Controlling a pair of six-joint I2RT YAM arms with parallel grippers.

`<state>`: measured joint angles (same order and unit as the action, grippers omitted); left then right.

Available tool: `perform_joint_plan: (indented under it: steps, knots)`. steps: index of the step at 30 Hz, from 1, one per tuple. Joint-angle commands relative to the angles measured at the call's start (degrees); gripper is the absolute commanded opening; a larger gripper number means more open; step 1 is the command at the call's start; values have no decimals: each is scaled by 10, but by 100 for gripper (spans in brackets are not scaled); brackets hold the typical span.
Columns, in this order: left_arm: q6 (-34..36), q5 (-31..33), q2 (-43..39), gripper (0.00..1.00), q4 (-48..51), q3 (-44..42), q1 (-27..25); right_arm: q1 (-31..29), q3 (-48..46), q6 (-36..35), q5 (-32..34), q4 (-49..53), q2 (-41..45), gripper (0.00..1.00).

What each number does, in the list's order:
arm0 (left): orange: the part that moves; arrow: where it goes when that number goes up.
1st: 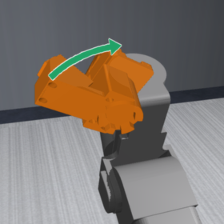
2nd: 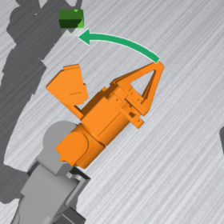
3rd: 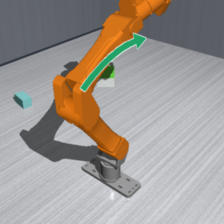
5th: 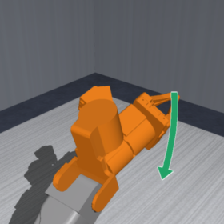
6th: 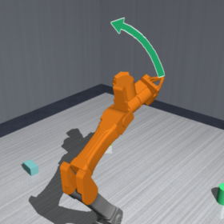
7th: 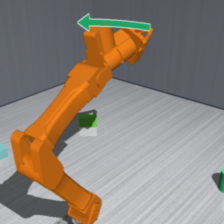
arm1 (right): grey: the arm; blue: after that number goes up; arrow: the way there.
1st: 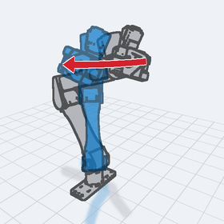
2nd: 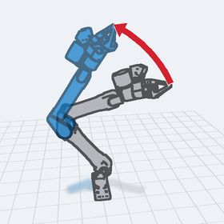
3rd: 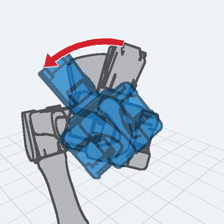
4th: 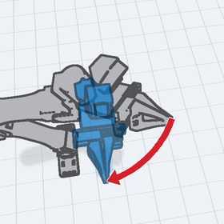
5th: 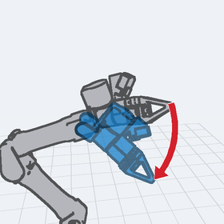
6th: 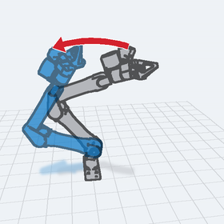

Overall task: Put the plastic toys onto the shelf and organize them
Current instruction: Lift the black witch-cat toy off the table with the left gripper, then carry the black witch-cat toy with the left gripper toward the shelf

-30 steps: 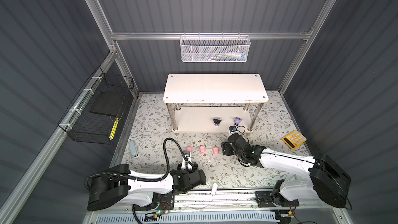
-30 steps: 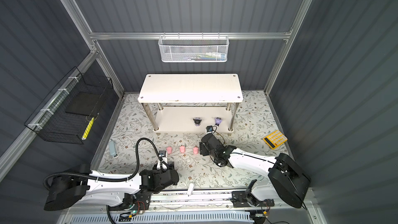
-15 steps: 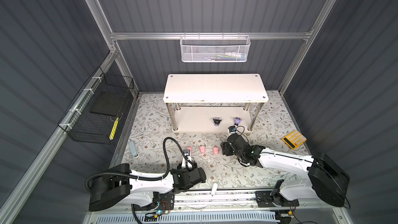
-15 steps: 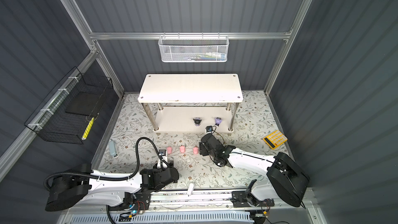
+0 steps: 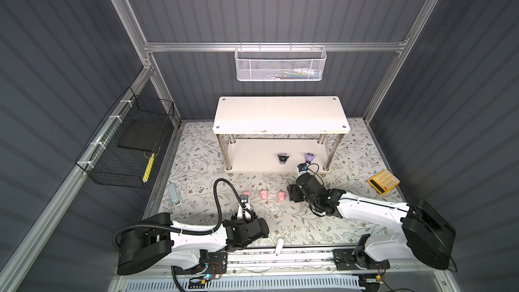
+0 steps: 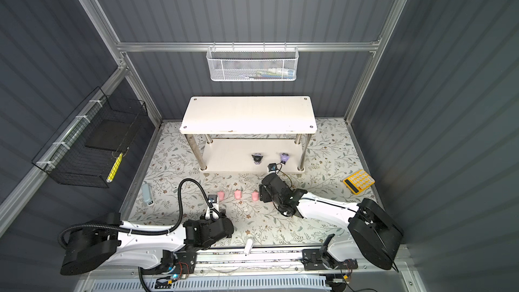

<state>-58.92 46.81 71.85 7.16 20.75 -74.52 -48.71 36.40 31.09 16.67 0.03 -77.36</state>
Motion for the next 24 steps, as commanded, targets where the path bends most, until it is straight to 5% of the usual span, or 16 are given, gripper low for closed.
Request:
perform_joint_plan:
  steps: [1,24]
  knots:
    - [5,2,7,35,3,4,3,2,10,5,1,0,-5,74]
    - [-7,3,-27,33,183,129,5,2,12,1,0,8,9,74]
